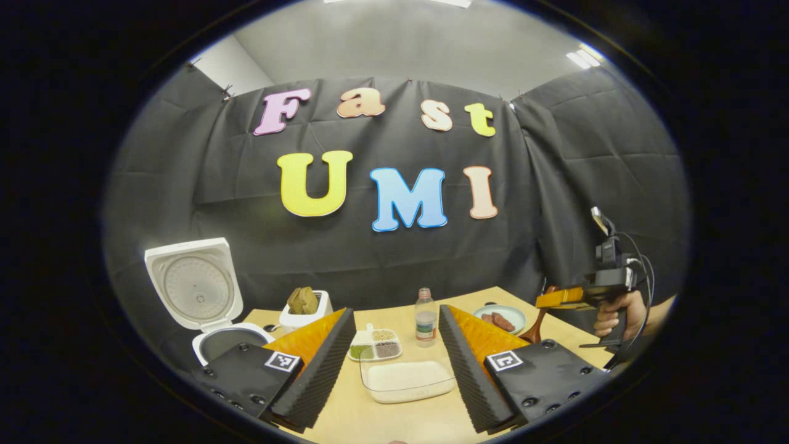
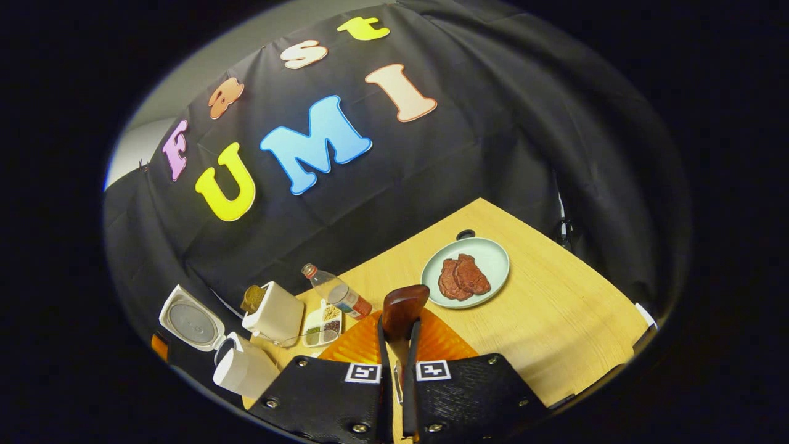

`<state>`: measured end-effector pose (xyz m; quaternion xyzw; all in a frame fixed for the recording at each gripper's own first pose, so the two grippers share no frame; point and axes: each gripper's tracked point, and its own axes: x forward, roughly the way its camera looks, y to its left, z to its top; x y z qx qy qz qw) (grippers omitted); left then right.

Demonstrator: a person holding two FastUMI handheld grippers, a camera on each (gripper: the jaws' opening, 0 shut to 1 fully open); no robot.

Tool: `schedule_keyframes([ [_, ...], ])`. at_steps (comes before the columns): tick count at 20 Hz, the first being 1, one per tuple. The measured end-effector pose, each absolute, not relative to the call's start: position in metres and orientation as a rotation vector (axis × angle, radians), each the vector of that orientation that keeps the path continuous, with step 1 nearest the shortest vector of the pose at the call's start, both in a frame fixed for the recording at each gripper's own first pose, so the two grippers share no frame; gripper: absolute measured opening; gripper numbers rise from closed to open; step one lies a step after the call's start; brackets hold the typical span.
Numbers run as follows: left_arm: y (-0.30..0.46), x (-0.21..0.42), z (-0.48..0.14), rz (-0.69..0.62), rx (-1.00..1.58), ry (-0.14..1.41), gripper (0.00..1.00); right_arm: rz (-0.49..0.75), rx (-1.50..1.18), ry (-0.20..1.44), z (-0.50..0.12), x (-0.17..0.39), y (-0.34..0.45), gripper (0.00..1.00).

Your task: Close the left gripper, press the button to open the rice cooker; take a wooden spoon from the chopstick holder with the right hand, scoop a spoonful of rice and pour it into the rice cooker, then put the wooden spoon back into the chopstick holder.

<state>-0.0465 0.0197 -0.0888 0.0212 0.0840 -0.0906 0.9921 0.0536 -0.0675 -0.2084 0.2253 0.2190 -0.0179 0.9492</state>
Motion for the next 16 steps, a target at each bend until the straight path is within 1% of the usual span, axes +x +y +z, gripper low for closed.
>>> schedule_keyframes([
  [3, 0.022, -0.049, -0.089, -0.181, 0.053, 0.172, 0.96, -0.057, 0.439, 0.465, -0.229, 0.06, -0.062, 0.06],
  [6, 0.027, -0.052, -0.091, -0.172, 0.053, 0.182, 0.96, -0.059, 0.419, 0.475, -0.245, 0.066, -0.054, 0.07],
  [7, 0.028, -0.052, -0.091, -0.169, 0.049, 0.184, 0.94, -0.059, 0.407, 0.49, -0.253, 0.065, -0.053, 0.06],
  [9, 0.029, -0.052, -0.092, -0.167, 0.038, 0.192, 0.96, -0.069, 0.388, 0.503, -0.264, 0.065, -0.053, 0.07],
  [10, 0.029, -0.051, -0.09, -0.166, 0.032, 0.19, 0.94, -0.08, 0.373, 0.507, -0.269, 0.065, -0.056, 0.07],
  [11, 0.029, -0.049, -0.087, -0.165, 0.028, 0.184, 0.96, -0.086, 0.367, 0.497, -0.269, 0.064, -0.059, 0.07],
  [13, 0.028, -0.045, -0.085, -0.164, 0.024, 0.179, 0.94, -0.075, 0.352, 0.49, -0.269, 0.062, -0.061, 0.07],
  [14, 0.026, -0.043, -0.084, -0.167, 0.021, 0.174, 0.94, -0.061, 0.325, 0.503, -0.273, 0.058, -0.062, 0.14],
  [15, 0.024, -0.042, -0.083, -0.17, 0.019, 0.172, 0.94, -0.072, 0.279, 0.515, -0.276, 0.053, -0.07, 0.18],
  [16, 0.022, -0.04, -0.083, -0.175, 0.016, 0.171, 0.94, -0.074, 0.236, 0.524, -0.277, 0.05, -0.075, 0.18],
])
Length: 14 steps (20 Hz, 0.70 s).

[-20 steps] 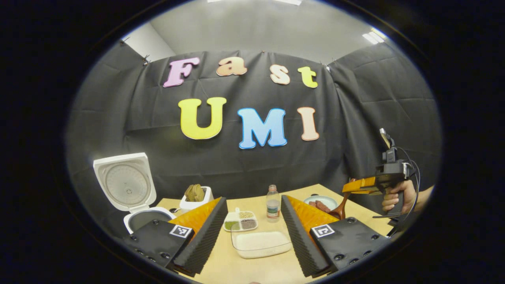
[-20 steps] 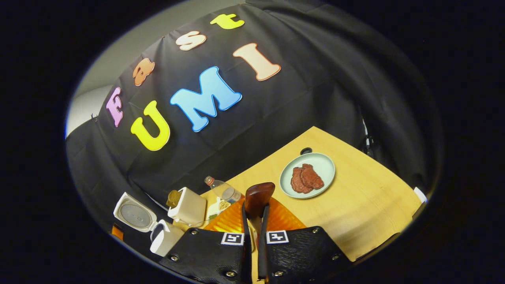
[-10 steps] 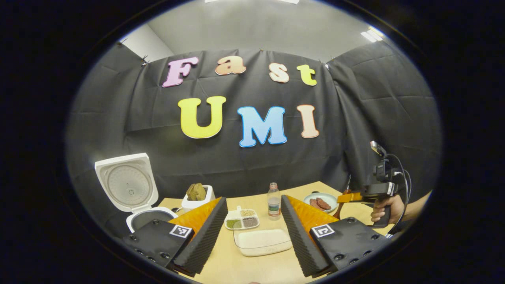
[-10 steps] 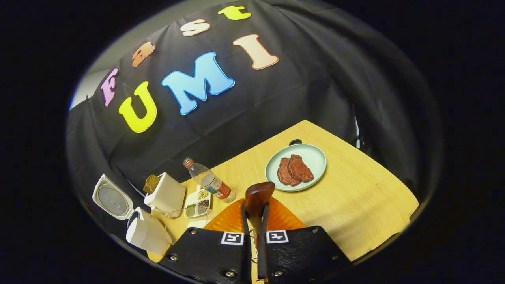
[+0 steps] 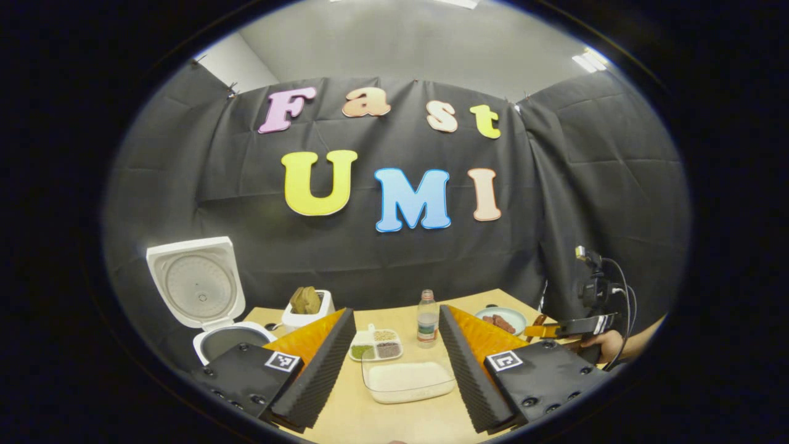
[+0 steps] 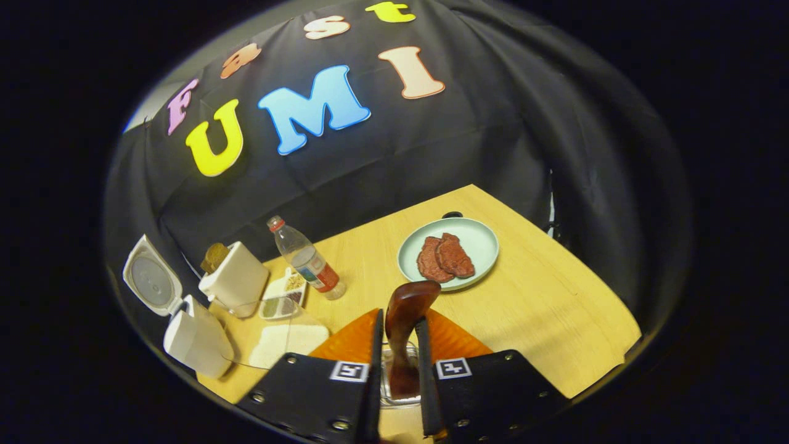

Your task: Close the left gripper, press the button to open the rice cooker; take a wooden spoon from the chopstick holder with the right hand, scoop a spoonful of rice and pour it into the rice cooker, then put the wooden spoon back into the chopstick holder.

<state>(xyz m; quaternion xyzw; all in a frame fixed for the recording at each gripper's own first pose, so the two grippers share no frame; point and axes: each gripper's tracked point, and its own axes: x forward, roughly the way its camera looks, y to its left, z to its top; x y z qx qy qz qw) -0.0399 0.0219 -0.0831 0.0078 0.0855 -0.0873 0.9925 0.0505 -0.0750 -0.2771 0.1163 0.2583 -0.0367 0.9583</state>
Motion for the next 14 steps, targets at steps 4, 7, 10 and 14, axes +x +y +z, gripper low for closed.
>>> schedule_keyframes([
  [4, 0.012, -0.034, -0.084, -0.193, -0.007, 0.171, 0.94, -0.167, 0.125, 0.46, -0.251, 0.032, -0.109, 0.93],
  [7, 0.013, -0.031, -0.078, -0.186, -0.013, 0.155, 0.94, -0.17, 0.064, 0.354, -0.208, 0.025, -0.115, 0.98],
  [10, 0.021, -0.027, -0.077, -0.164, -0.011, 0.15, 0.96, -0.137, 0.012, 0.234, -0.153, 0.024, -0.104, 0.98],
  [14, 0.041, -0.021, -0.061, -0.131, -0.015, 0.121, 0.94, -0.046, -0.006, 0.14, -0.101, 0.026, -0.067, 0.98],
])
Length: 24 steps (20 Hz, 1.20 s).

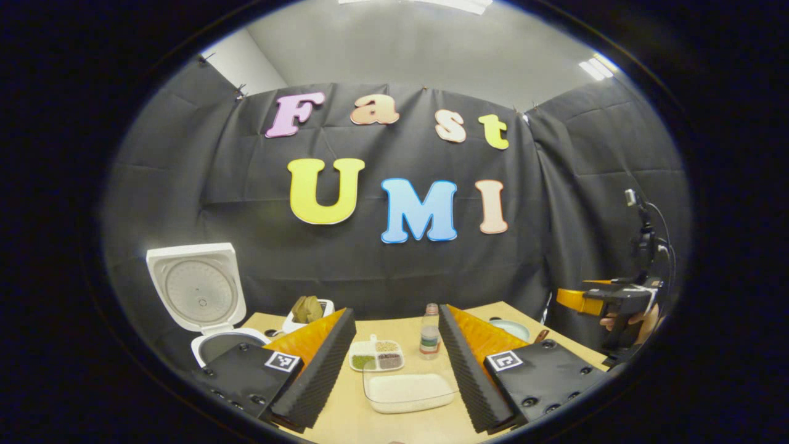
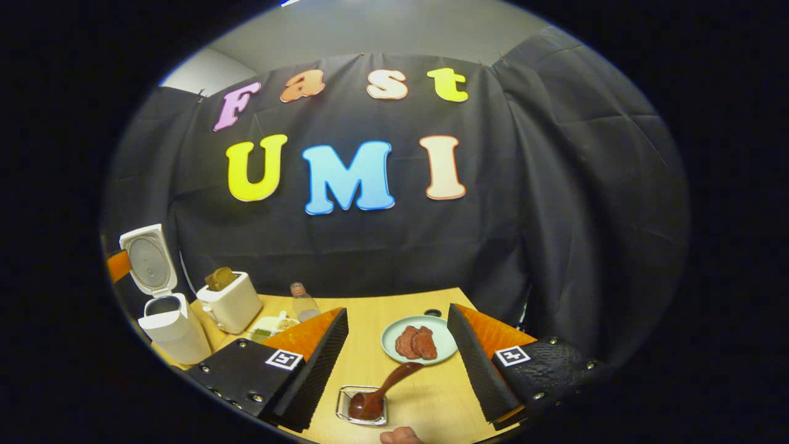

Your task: Close the left gripper, press the button to open the rice cooker; take a wooden spoon from the chopstick holder with the right hand, scoop a spoonful of rice and pour it into the rice cooker, then put the wooden spoon back into the chopstick holder.

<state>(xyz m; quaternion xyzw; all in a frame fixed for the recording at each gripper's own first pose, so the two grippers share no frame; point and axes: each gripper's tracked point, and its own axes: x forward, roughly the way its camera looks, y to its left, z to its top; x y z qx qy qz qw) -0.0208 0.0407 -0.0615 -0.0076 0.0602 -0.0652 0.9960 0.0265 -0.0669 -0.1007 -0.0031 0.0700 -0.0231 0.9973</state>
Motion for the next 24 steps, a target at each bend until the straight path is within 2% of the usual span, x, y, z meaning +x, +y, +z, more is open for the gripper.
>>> schedule_keyframes([
  [4, 0.073, -0.01, -0.044, -0.099, -0.017, 0.121, 0.96, 0.039, 0.021, 0.061, -0.064, 0.018, -0.031, 0.97],
  [6, 0.096, -0.002, -0.029, -0.076, -0.026, 0.11, 0.93, 0.068, 0.022, 0.044, -0.056, 0.014, -0.015, 0.98],
  [7, 0.11, 0.003, -0.023, -0.06, -0.035, 0.105, 0.96, 0.082, 0.005, 0.033, -0.053, 0.014, -0.009, 0.98],
  [10, 0.143, 0.015, -0.01, -0.027, -0.041, 0.103, 0.92, 0.111, -0.045, 0.037, -0.055, 0.015, 0.005, 0.98],
  [12, 0.17, 0.019, 0.001, 0.018, -0.015, 0.088, 0.94, 0.125, -0.041, 0.042, -0.055, 0.017, 0.012, 0.98],
  [16, 0.214, 0.035, 0.014, 0.067, -0.056, 0.088, 0.98, 0.12, -0.025, 0.063, -0.06, 0.022, 0.013, 0.98],
  [21, 0.289, 0.054, 0.042, 0.179, 0.023, 0.049, 0.96, 0.104, -0.028, 0.087, -0.067, 0.026, 0.013, 0.98],
  [24, 0.329, 0.075, 0.049, 0.214, -0.025, 0.052, 0.96, 0.087, -0.023, 0.1, -0.071, 0.03, 0.013, 0.98],
])
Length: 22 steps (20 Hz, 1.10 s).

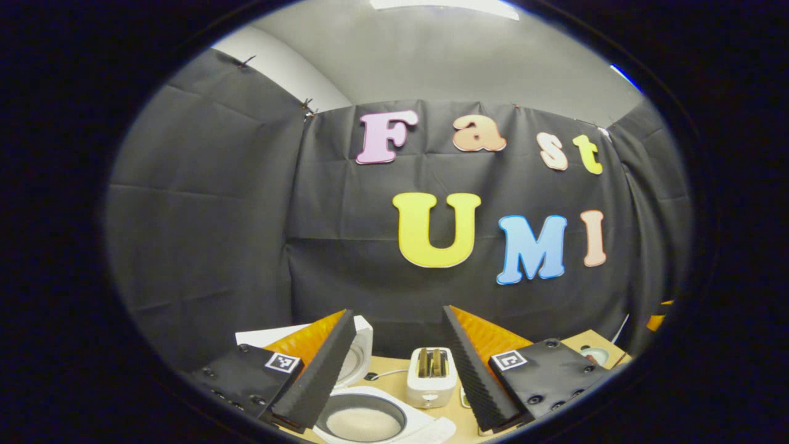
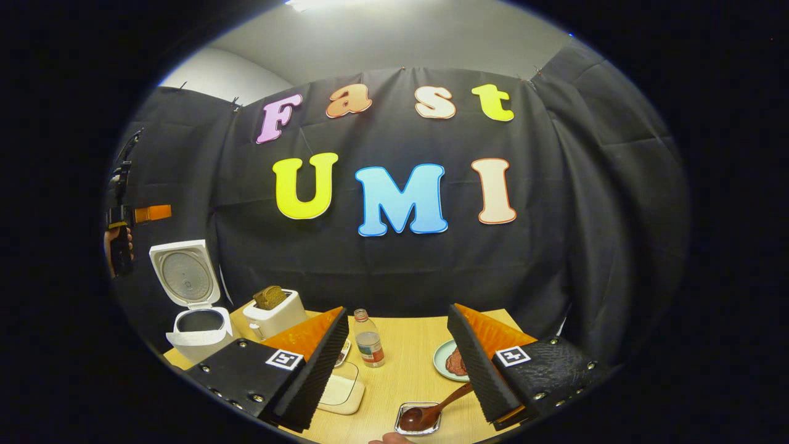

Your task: Close the left gripper, press the button to open the rice cooker; take a wooden spoon from the chopstick holder with the right hand, scoop a spoonful of rice and pour it into the rice cooker, then put the wooden spoon back into the chopstick holder.

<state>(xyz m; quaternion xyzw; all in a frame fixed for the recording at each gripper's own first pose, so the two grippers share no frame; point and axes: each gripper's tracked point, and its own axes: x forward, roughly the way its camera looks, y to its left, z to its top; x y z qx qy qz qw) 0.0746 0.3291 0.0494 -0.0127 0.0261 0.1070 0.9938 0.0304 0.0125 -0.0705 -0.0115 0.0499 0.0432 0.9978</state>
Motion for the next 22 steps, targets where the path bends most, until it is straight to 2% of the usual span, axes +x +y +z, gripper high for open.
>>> schedule_keyframes([
  [7, 0.425, 0.117, 0.036, 0.389, -0.091, 0.079, 0.96, 0.066, -0.043, 0.112, -0.073, 0.039, 0.018, 0.98],
  [16, 0.503, 0.172, -0.023, 0.541, -0.118, 0.203, 0.97, 0.049, -0.008, 0.104, -0.068, 0.055, 0.022, 0.98],
  [22, 0.515, 0.188, -0.052, 0.56, -0.123, 0.271, 0.96, 0.055, -0.026, 0.109, -0.068, 0.061, 0.027, 0.98],
])
